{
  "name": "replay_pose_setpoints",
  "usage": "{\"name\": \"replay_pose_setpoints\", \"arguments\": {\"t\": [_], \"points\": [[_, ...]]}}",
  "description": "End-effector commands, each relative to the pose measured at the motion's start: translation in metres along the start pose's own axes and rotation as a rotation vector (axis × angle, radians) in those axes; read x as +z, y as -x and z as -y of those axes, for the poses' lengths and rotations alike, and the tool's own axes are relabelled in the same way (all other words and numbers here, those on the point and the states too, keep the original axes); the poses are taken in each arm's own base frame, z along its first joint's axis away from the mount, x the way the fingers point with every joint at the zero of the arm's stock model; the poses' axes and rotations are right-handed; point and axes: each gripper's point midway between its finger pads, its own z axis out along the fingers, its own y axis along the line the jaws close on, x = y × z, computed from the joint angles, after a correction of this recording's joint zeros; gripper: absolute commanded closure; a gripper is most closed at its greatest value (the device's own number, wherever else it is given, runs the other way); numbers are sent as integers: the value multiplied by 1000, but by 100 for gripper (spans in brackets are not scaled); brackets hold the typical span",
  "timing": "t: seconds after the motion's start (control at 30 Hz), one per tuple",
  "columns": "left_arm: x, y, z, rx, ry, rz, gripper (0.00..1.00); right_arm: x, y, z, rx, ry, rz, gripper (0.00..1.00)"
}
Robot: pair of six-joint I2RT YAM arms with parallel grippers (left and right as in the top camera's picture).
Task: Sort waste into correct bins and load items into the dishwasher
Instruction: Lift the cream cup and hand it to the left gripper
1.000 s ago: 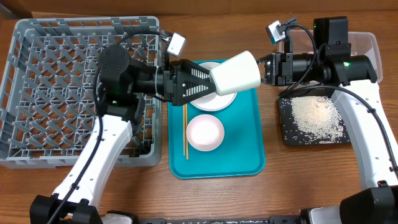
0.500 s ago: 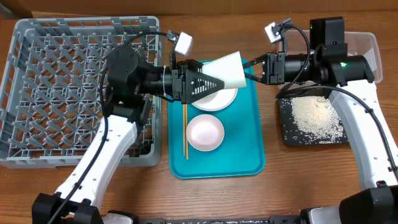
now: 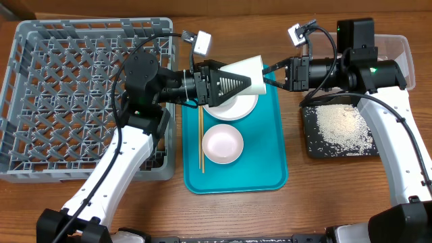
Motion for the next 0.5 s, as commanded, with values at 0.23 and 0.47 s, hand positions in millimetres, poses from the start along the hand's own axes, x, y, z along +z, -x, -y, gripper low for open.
{"name": "replay_pose_setpoints", "arguments": {"t": [0.23,0.47], "points": [[9,-5,15,52,-36,-23,37,2,1,3,-15,-18,3,96],[9,-5,15,99,-37,-23,55,2,1,3,-14,-18,3,96]]}}
